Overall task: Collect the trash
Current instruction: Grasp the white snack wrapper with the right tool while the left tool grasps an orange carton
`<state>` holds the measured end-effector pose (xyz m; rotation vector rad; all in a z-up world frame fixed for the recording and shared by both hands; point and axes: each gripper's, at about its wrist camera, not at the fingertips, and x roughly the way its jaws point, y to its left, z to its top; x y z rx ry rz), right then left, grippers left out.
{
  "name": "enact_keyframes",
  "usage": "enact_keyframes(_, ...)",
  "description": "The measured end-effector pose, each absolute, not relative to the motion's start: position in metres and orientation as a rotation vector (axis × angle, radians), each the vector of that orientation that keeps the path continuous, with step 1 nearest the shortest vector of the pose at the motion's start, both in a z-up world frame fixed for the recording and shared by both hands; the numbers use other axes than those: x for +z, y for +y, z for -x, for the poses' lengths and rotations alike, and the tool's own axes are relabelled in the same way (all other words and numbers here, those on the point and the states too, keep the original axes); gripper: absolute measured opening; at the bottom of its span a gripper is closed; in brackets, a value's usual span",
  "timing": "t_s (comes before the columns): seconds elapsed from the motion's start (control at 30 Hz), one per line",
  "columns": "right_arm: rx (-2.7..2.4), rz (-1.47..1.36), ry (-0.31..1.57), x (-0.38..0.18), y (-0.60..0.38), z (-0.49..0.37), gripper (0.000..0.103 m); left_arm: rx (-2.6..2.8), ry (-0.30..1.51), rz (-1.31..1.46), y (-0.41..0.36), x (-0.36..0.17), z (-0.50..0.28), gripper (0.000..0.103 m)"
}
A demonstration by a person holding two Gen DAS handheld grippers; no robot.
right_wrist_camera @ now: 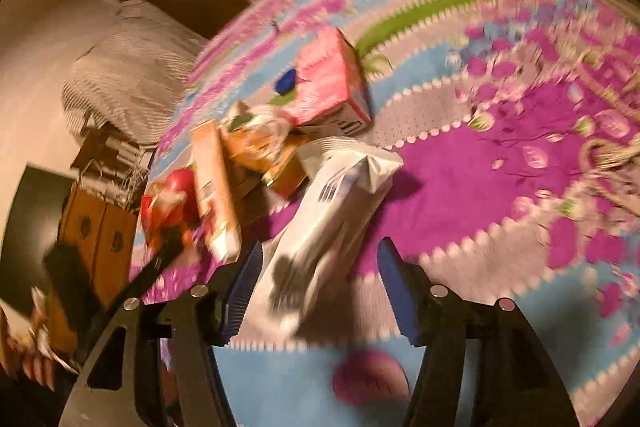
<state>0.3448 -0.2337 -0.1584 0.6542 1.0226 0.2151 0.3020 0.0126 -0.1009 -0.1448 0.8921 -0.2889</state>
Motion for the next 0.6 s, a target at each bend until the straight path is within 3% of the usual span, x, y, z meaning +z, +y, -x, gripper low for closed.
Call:
enact_keyframes(0.17, 0.188, -0.614, 1.069, -0.172, -0.215, -0.374, 0.061, -0.296, 0.920, 0.155, 0.018, -0.111, -0.310, 0.004)
enact_keyframes(0.33, 0.169, -0.519, 1.018, -0.169, -0.204, -0.368, 0.028, -0.281, 0.899, 0.164, 0.020, -0.109, -0.303, 0.004)
enact_keyframes(0.6, 0.141, -0.240, 0.729, -0.105, -0.168, -0.282, 0.027, -0.288, 0.779, 0.160, 0.020, -0.077, -0.247, 0.004)
